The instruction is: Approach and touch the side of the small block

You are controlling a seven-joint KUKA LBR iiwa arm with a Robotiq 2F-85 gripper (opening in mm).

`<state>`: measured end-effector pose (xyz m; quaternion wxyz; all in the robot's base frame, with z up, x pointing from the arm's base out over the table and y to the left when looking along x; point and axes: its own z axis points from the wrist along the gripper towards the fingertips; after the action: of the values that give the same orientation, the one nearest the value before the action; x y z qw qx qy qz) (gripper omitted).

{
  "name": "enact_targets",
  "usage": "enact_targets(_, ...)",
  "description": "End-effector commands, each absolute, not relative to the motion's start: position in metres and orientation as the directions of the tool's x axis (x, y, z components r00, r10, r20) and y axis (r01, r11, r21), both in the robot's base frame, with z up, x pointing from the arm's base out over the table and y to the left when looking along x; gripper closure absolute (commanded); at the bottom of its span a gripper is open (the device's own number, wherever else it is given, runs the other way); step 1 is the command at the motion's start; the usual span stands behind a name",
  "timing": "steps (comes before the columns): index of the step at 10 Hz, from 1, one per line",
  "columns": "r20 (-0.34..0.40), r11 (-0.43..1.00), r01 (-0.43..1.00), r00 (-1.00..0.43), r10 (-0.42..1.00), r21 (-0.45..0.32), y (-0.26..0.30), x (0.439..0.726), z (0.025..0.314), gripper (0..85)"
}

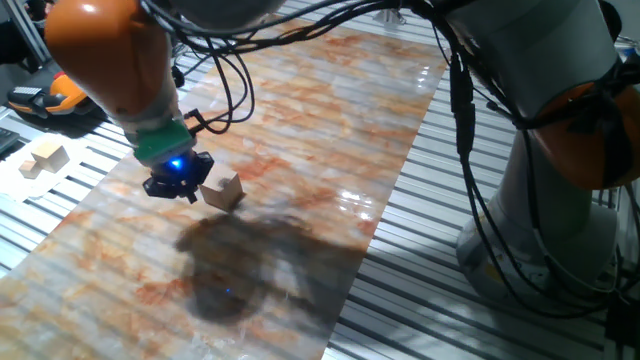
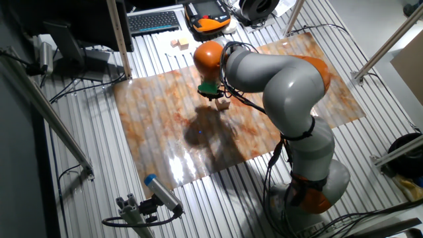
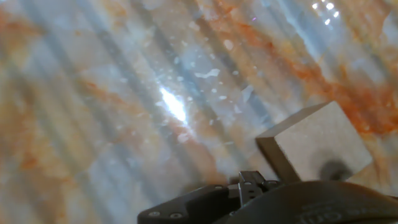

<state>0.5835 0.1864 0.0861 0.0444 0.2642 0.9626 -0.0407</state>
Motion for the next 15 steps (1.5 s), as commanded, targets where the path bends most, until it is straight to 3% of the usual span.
enact_targets(1, -0.094, 0.858, 0.511, -0.857, 0.506, -0.043, 0.190, 0.585, 0.092, 85.0)
enact_targets(10, -0.041, 0.874, 0.485, -0.873, 0.485, 0.022, 0.193, 0.571, 0.129, 85.0)
enact_targets(15, -0.045, 0.865, 0.501, -0.864, 0.501, 0.010, 0.193, 0.567, 0.136, 85.0)
